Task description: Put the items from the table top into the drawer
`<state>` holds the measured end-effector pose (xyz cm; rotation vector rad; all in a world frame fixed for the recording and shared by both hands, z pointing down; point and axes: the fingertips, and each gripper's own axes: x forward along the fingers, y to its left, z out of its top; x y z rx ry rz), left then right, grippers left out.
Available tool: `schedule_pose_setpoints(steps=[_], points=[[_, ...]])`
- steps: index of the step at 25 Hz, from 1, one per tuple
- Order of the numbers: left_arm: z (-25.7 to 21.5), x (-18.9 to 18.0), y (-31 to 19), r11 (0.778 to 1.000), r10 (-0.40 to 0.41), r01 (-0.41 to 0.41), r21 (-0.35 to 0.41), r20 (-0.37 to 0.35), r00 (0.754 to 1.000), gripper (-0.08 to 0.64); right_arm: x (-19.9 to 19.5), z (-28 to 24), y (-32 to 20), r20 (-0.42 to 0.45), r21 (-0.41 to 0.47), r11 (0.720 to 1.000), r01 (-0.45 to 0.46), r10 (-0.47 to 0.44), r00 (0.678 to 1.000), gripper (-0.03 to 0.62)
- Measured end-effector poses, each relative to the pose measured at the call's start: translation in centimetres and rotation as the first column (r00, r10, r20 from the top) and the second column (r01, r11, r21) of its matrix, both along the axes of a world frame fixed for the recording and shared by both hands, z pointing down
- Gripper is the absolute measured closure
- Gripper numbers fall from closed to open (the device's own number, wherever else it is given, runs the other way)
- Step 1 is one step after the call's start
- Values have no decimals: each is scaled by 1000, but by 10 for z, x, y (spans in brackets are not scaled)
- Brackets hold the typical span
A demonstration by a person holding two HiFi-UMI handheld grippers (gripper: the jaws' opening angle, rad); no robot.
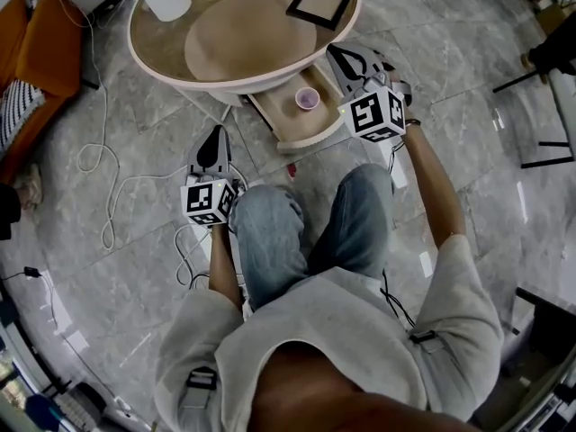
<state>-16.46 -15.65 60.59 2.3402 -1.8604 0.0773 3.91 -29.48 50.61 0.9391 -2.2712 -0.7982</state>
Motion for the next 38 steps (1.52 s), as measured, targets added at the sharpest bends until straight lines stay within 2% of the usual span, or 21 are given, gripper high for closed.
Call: schedule_pose_setpoints(steps=[6,14,18,23,31,35,38], points=[[1,-2,0,1000,2,-2,-4,2,1000,545,-10,-9,-28,-41,-15,1000,3,-4,999,566],[4,-6,-1,1000,-6,6,-10,0,1000,545,-15,6,-68,-65,-130,991,-14,6,998,564],[7,-9,-2,1000,-14,14,-14,0,1000,545,-15,16,-81,-72,-230,973,-9,-8,997,463],[9,-9,-3,1000,-13,13,-20,1,1000,545,-13,22,-90,-72,-328,945,-16,-9,997,434],[15,-14,-6,999,-23,24,-26,8,1000,545,-11,32,-101,-25,-428,904,15,-29,999,454],[15,-15,-7,999,-25,25,-23,10,1000,545,-14,35,-100,-54,-437,899,13,-41,998,497],[16,-13,-5,999,-23,23,-25,10,1000,545,-13,36,-102,-61,-465,885,10,-43,997,495]])
